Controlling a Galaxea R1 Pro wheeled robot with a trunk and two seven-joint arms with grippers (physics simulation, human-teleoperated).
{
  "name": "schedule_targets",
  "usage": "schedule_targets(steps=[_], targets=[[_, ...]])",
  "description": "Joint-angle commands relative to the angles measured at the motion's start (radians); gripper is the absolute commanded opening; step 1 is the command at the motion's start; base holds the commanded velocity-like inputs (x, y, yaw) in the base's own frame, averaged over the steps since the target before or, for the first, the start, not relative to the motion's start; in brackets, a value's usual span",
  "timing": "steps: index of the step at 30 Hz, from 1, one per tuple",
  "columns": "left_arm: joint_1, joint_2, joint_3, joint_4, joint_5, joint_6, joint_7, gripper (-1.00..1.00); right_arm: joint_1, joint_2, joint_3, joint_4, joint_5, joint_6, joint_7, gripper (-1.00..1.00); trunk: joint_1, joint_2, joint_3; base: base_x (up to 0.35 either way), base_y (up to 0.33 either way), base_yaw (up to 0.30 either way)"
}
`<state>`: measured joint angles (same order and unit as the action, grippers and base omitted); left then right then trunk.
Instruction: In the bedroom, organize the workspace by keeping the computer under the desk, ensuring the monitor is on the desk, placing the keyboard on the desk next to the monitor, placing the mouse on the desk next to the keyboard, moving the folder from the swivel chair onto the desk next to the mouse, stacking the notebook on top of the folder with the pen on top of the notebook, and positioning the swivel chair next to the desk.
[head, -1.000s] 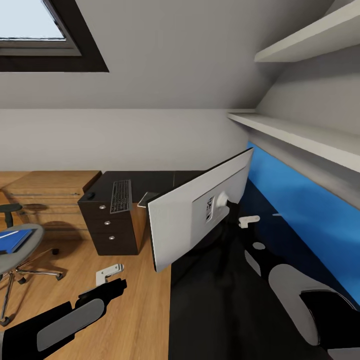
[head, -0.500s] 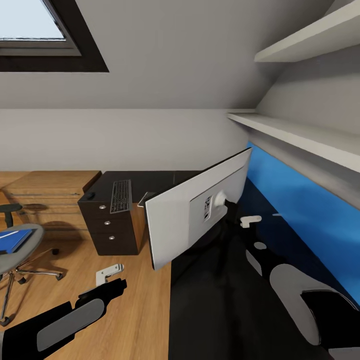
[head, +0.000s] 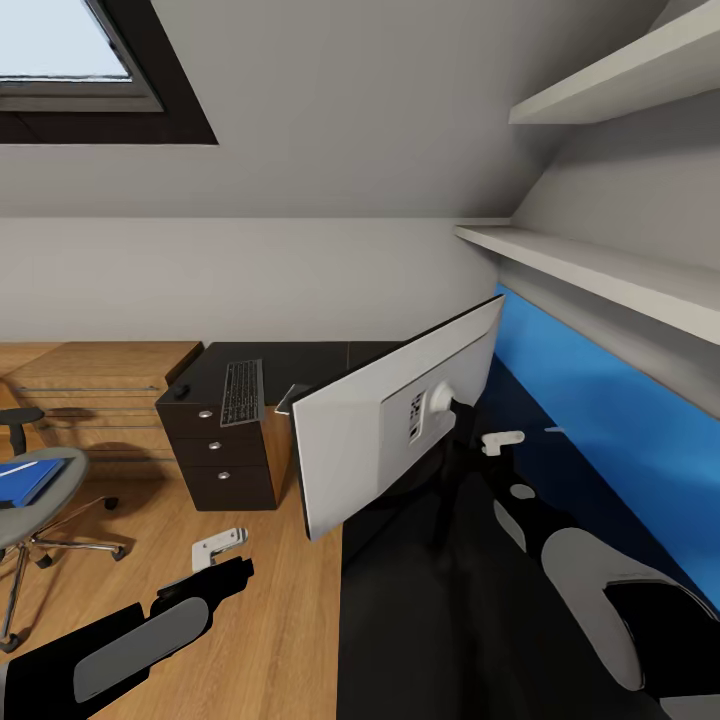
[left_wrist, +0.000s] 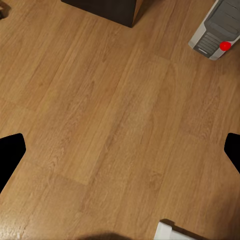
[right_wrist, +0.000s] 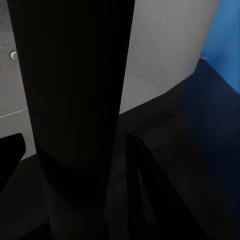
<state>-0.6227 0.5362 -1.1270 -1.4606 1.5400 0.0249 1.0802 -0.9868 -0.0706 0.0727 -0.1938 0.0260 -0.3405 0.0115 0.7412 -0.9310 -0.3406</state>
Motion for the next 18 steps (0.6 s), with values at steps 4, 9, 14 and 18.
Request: schedule_targets(steps=[4,9,14,18], targets=[[-0.002,0.001,-0.002,-0.001,0.002,0.003,0.004,1.00,-0.001,-0.001,0.009,0.002,-0.003,-0.003,-0.004,-1.00,0.000,-0.001,-0.001,0.000,0.000,0.000],[-0.002,0.000,-0.003,0.029,0.002,0.003,0.004,1.00,-0.001,-0.001,0.010,0.002,-0.003,-0.004,-0.004,-1.00,0.000,-0.001,-0.001,0.000,0.000,0.000],[-0.002,-0.001,-0.003,0.048,0.002,0.003,0.003,1.00,-0.001,-0.001,0.010,0.002,-0.003,-0.004,-0.004,-1.00,0.000,-0.001,-0.001,-0.081,0.000,0.000],[-0.002,-0.001,-0.004,0.050,0.003,0.003,0.003,1.00,-0.001,-0.001,0.010,0.002,-0.003,-0.005,-0.004,-1.00,0.000,-0.001,-0.001,-0.278,0.000,0.000]])
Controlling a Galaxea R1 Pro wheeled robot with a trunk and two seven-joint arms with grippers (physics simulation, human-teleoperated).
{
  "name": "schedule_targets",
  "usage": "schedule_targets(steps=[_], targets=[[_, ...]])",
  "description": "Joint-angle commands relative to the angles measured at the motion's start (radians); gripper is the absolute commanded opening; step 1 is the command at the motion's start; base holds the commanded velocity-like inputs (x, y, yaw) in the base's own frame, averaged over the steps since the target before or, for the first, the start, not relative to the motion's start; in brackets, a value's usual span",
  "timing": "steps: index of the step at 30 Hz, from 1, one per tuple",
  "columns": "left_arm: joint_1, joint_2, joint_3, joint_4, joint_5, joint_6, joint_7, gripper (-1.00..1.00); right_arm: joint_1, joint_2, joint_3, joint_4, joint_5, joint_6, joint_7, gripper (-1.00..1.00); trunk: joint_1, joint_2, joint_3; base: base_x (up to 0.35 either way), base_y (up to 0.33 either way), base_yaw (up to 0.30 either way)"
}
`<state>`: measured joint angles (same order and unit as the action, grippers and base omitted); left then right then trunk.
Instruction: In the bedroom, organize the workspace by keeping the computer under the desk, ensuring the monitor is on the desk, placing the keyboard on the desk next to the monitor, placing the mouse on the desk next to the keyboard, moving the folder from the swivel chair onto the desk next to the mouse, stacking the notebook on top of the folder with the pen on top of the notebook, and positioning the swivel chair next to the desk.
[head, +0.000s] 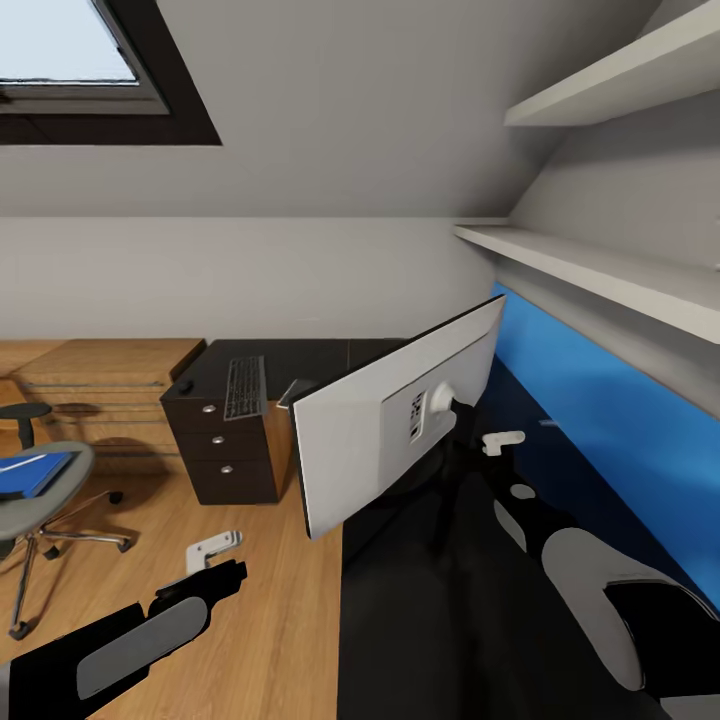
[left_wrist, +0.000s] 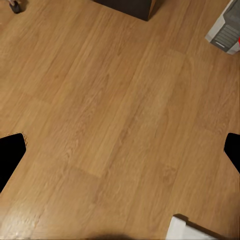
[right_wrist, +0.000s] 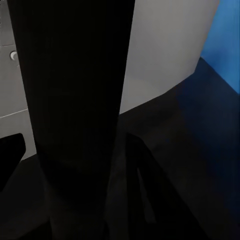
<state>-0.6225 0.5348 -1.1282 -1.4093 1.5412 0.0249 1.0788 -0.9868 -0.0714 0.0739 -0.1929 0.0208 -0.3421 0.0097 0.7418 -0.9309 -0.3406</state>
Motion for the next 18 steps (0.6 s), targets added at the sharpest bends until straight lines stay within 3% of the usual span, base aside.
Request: schedule_targets(steps=[1,18], targets=[[-0.002,0.001,-0.002,-0.001,0.002,0.003,0.004,1.00,-0.001,-0.001,0.009,0.001,0.002,-0.003,-0.002,-1.00,0.000,-0.001,-0.001,-0.317,0.000,0.000],[-0.002,0.001,-0.002,0.000,0.002,0.003,0.006,1.00,-0.001,-0.001,0.010,0.001,0.002,-0.002,-0.002,-1.00,0.000,-0.001,-0.001,-0.323,0.000,0.000]])
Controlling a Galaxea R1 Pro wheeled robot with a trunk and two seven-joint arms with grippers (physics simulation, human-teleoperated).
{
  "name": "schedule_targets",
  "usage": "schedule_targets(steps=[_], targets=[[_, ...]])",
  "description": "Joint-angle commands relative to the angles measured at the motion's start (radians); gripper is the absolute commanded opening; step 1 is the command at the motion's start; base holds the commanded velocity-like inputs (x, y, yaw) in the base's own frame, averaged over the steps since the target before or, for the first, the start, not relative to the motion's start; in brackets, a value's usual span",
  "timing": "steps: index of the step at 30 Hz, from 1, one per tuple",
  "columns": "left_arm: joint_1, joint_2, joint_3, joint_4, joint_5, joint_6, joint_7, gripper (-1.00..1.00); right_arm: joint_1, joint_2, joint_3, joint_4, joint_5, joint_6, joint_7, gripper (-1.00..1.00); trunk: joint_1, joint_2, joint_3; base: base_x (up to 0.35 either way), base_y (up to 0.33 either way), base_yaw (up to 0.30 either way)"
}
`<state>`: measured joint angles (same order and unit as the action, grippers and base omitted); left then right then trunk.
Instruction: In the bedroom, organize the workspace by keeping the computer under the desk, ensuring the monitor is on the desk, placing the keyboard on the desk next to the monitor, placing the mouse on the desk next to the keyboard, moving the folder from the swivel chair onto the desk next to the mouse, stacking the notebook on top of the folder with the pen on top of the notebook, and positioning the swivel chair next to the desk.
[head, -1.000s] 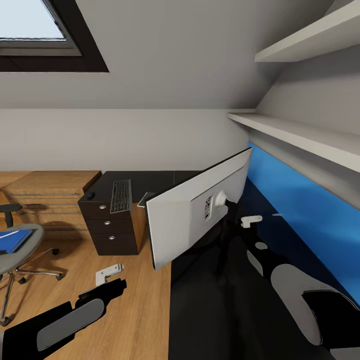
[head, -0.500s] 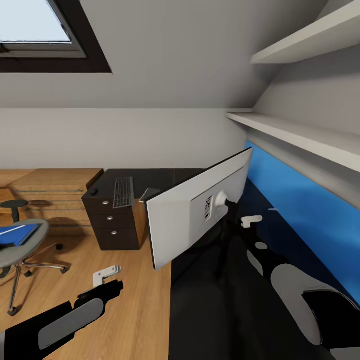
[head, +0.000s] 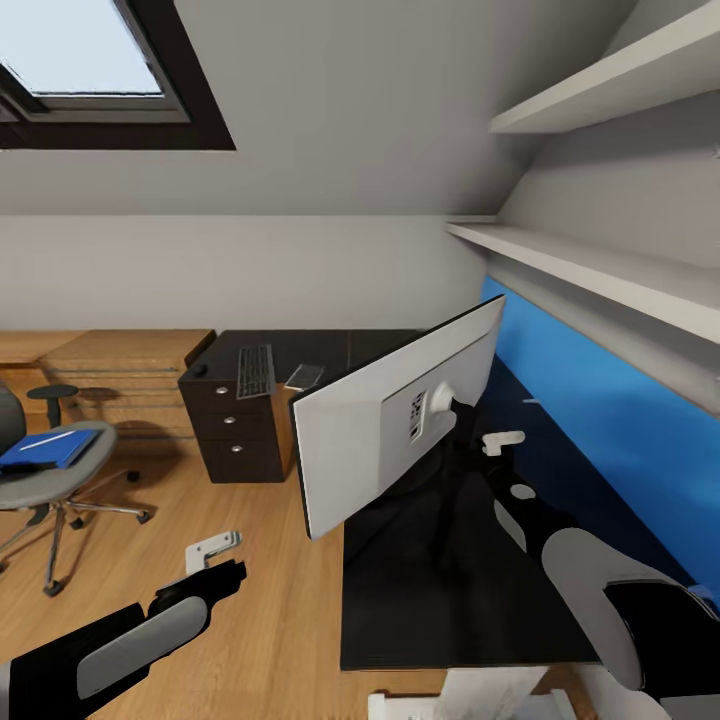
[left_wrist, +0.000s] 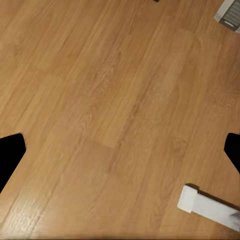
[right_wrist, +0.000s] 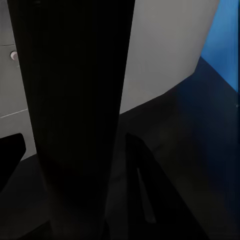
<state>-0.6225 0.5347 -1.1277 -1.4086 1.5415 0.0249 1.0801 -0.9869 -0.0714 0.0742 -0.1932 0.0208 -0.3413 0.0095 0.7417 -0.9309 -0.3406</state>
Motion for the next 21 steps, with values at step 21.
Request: schedule_targets(steps=[21], targets=[[-0.002,0.001,-0.001,0.053,0.002,0.002,0.004,1.00,-0.001,-0.001,0.009,0.003,0.002,-0.005,-0.003,-1.00,0.000,-0.001,-0.001,-0.159,-0.013,0.000]])
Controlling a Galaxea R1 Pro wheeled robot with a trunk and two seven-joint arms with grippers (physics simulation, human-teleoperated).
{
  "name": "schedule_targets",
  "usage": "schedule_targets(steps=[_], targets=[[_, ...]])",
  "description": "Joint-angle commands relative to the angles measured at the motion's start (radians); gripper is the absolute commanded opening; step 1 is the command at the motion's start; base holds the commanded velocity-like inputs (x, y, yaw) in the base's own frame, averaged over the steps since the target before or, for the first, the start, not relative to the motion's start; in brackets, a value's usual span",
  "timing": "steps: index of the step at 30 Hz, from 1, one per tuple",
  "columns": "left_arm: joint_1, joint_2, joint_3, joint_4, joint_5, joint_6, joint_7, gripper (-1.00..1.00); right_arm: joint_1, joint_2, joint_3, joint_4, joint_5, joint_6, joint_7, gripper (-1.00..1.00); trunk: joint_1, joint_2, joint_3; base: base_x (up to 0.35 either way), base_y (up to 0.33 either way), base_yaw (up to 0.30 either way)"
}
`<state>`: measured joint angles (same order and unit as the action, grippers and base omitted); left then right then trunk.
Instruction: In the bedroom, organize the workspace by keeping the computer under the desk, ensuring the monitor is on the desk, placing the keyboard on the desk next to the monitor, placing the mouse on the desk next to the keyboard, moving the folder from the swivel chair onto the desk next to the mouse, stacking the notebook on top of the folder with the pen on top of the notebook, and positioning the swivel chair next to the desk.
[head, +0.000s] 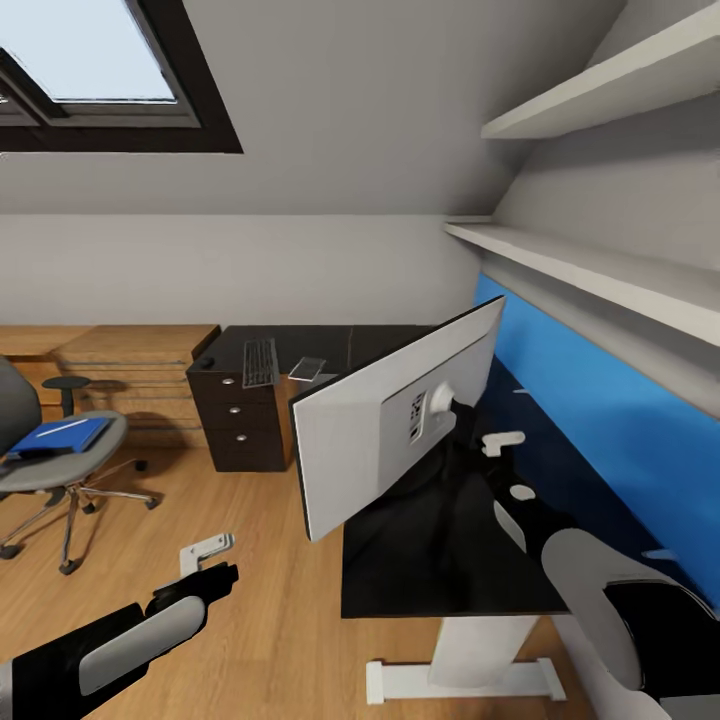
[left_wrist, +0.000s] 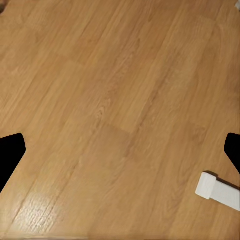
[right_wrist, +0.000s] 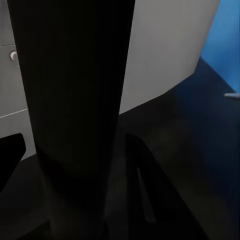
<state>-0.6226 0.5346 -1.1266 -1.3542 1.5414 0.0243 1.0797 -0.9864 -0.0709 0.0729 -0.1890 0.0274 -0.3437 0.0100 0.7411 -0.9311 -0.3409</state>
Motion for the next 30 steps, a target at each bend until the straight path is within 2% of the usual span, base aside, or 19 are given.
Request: schedule_targets(steps=[1,19,22,23,25,30], targets=[[-0.002,0.001,-0.002,0.000,0.002,0.003,0.005,1.00,-0.002,-0.001,0.010,-0.001,-0.004,-0.003,-0.004,-1.00,0.000,-0.001,-0.001,0.000,-0.284,0.000],[-0.002,0.001,-0.002,0.032,0.001,0.002,0.003,1.00,-0.002,-0.001,0.010,-0.001,-0.004,-0.003,-0.004,-1.00,0.000,-0.001,-0.001,0.000,-0.129,0.000],[-0.002,0.001,-0.003,0.038,-0.005,-0.021,0.003,1.00,-0.002,-0.002,0.010,-0.001,-0.004,-0.003,-0.004,-1.00,0.000,-0.001,-0.001,0.000,-0.008,0.000],[-0.002,0.001,-0.004,0.036,-0.005,-0.054,0.000,1.00,-0.002,-0.002,0.010,-0.001,-0.004,-0.003,-0.004,-1.00,0.000,-0.001,-0.001,0.000,-0.054,0.000],[-0.002,0.002,-0.003,0.035,-0.006,-0.076,-0.002,1.00,-0.002,-0.002,0.010,-0.001,-0.004,-0.003,-0.004,-1.00,0.000,-0.001,-0.001,0.000,-0.174,0.000],[-0.002,0.002,-0.002,0.035,-0.006,-0.085,-0.003,1.00,-0.002,-0.003,0.010,-0.001,-0.003,-0.003,-0.004,-1.00,0.000,-0.001,-0.001,0.000,-0.219,0.000]])
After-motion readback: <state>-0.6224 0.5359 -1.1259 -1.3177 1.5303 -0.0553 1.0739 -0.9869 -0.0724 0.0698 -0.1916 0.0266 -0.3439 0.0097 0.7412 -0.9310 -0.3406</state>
